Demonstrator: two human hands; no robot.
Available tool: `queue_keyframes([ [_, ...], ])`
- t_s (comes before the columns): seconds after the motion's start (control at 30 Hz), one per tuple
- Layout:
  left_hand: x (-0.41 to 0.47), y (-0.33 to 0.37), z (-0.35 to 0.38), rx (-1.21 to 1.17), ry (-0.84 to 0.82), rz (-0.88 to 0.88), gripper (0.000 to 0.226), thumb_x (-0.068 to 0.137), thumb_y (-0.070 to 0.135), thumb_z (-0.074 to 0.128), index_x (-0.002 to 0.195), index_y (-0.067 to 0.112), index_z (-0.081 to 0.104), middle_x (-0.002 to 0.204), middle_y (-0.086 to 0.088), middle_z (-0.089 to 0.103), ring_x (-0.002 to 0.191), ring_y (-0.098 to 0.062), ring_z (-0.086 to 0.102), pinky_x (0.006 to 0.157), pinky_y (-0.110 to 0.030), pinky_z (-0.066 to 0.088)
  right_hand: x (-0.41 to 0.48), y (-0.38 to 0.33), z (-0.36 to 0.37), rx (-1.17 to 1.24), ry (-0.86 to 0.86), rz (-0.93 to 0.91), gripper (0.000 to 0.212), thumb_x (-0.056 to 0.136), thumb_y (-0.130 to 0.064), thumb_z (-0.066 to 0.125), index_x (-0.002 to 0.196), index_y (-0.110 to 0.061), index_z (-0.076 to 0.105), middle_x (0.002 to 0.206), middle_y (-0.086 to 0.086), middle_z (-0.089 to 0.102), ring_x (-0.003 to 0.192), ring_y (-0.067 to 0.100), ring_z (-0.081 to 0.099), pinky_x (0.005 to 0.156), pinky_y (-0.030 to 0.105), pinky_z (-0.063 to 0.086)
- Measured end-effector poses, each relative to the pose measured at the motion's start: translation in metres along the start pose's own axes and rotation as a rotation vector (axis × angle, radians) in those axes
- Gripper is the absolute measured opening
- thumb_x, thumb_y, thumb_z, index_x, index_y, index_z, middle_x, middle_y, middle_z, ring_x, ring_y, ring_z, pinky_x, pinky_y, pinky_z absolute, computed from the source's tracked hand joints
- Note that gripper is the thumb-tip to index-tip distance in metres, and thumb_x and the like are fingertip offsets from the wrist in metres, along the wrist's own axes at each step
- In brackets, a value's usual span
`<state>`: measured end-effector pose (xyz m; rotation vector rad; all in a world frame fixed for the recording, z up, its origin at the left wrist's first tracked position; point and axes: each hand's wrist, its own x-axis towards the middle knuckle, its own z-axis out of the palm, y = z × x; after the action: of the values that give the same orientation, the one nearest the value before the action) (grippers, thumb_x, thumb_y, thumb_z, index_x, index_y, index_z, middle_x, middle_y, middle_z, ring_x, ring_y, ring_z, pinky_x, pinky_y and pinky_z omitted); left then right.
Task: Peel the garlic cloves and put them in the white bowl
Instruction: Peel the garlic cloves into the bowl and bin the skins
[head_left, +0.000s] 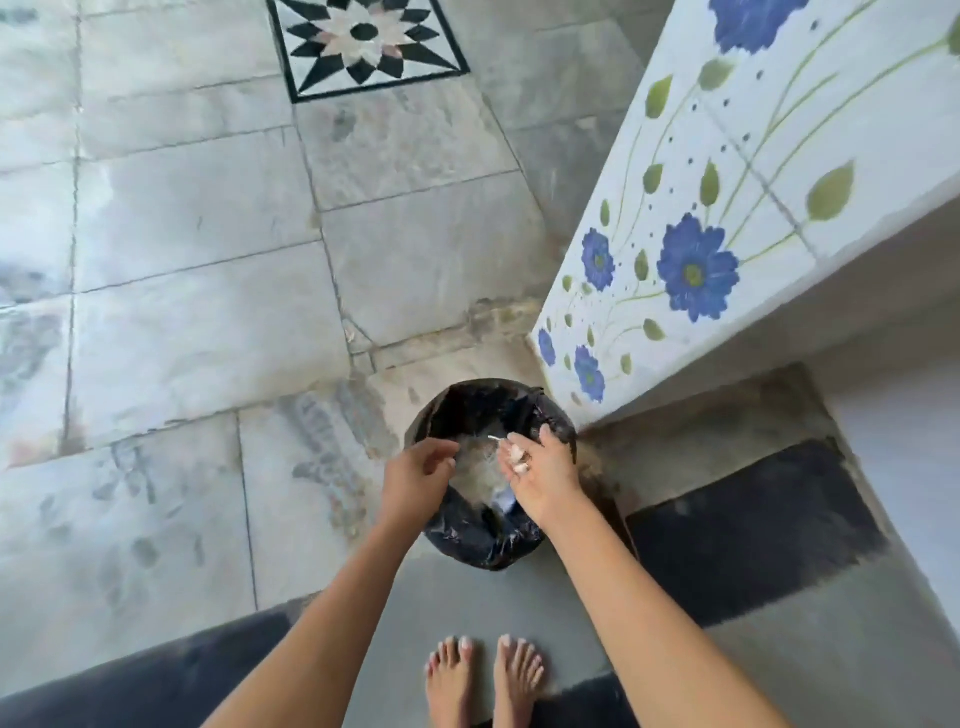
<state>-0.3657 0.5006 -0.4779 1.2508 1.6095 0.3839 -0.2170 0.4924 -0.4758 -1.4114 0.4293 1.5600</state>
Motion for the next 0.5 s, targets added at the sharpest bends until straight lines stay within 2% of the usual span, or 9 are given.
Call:
queue_keyframes([
  [0.1,0.03,-0.031,0.03,0.004,-0.039,0.0,0.02,0.09,0.008,0.056,0.101,0.017,0.07,0.093,0.003,0.07,0.089,-0.013,0.063,0.08,-0.023,0.05,0.039,0.007,-0.011,-0.093,-0.072,0.061,0.076,0.098,-0.055,0.025,0.149,-0.001,0.014,0.144,0.015,0.039,0.132,0.023,0.039,0.105,0.032,0.03],
  [0.17,0.042,-0.045,0.046,-0.029,-0.053,-0.018,0.018,0.092,0.011,0.054,0.098,0.019,0.069,0.082,0.008,0.066,0.074,-0.009,0.059,0.065,-0.018,0.046,0.059,0.009,-0.017,-0.143,-0.062,0.077,0.083,0.095,-0.062,0.02,0.148,0.001,0.01,0.152,0.019,0.023,0.142,0.029,0.022,0.114,0.041,0.017],
  [0.2,0.045,-0.044,0.051,-0.054,-0.044,-0.009,0.019,0.093,0.013,0.053,0.101,0.019,0.069,0.082,0.008,0.065,0.07,-0.007,0.057,0.062,-0.017,0.044,0.064,0.01,-0.019,-0.151,-0.058,0.08,0.084,0.094,-0.064,0.019,0.148,0.001,0.015,0.147,0.021,0.032,0.137,0.032,0.031,0.11,0.043,0.025],
  [0.27,0.046,-0.04,0.061,-0.232,-0.094,0.055,0.026,0.097,0.019,0.048,0.116,0.021,0.065,0.105,0.012,0.066,0.094,-0.002,0.06,0.078,-0.016,0.044,0.082,0.015,-0.022,-0.159,-0.037,0.095,0.079,0.092,-0.068,0.018,0.139,-0.007,0.036,0.109,0.016,0.056,0.095,0.027,0.056,0.077,0.037,0.045],
  [0.3,0.045,-0.037,0.066,-0.344,-0.168,0.097,0.031,0.099,0.023,0.043,0.124,0.025,0.06,0.121,0.014,0.061,0.113,0.002,0.054,0.089,-0.014,0.041,0.088,0.016,-0.023,-0.153,-0.032,0.118,0.075,0.09,-0.07,0.019,0.125,-0.01,0.046,0.091,0.013,0.055,0.077,0.023,0.054,0.063,0.032,0.04],
  [0.33,0.043,-0.036,0.072,-0.401,-0.257,0.139,0.036,0.099,0.029,0.038,0.13,0.028,0.054,0.134,0.016,0.052,0.125,0.006,0.044,0.097,-0.011,0.037,0.092,0.016,-0.023,-0.134,-0.042,0.141,0.077,0.089,-0.072,0.021,0.117,-0.007,0.051,0.086,0.012,0.055,0.074,0.023,0.053,0.061,0.032,0.039],
  [0.4,0.044,-0.049,0.091,-0.31,-0.418,0.173,0.042,0.097,0.044,0.028,0.137,0.041,0.04,0.149,0.016,0.035,0.138,0.005,0.025,0.109,-0.016,0.028,0.096,0.016,-0.024,-0.067,-0.092,0.154,0.083,0.089,-0.071,0.023,0.13,-0.003,0.047,0.111,0.018,0.059,0.101,0.03,0.057,0.082,0.04,0.045],
  [0.47,0.05,-0.066,0.1,-0.133,-0.41,0.075,0.047,0.09,0.061,0.019,0.135,0.051,0.028,0.155,0.012,0.023,0.143,-0.002,0.014,0.119,-0.033,0.013,0.09,0.013,-0.023,-0.016,-0.119,0.155,0.084,0.092,-0.068,0.023,0.144,-0.002,0.031,0.143,0.021,0.039,0.131,0.034,0.039,0.107,0.044,0.031],
  [0.5,0.055,-0.069,0.1,-0.133,-0.363,-0.025,0.052,0.088,0.064,0.018,0.137,0.051,0.026,0.156,0.009,0.022,0.144,-0.005,0.013,0.12,-0.037,0.009,0.087,0.011,-0.023,0.011,-0.108,0.131,0.083,0.092,-0.066,0.022,0.146,-0.004,0.027,0.149,0.02,0.031,0.137,0.034,0.031,0.111,0.045,0.025],
])
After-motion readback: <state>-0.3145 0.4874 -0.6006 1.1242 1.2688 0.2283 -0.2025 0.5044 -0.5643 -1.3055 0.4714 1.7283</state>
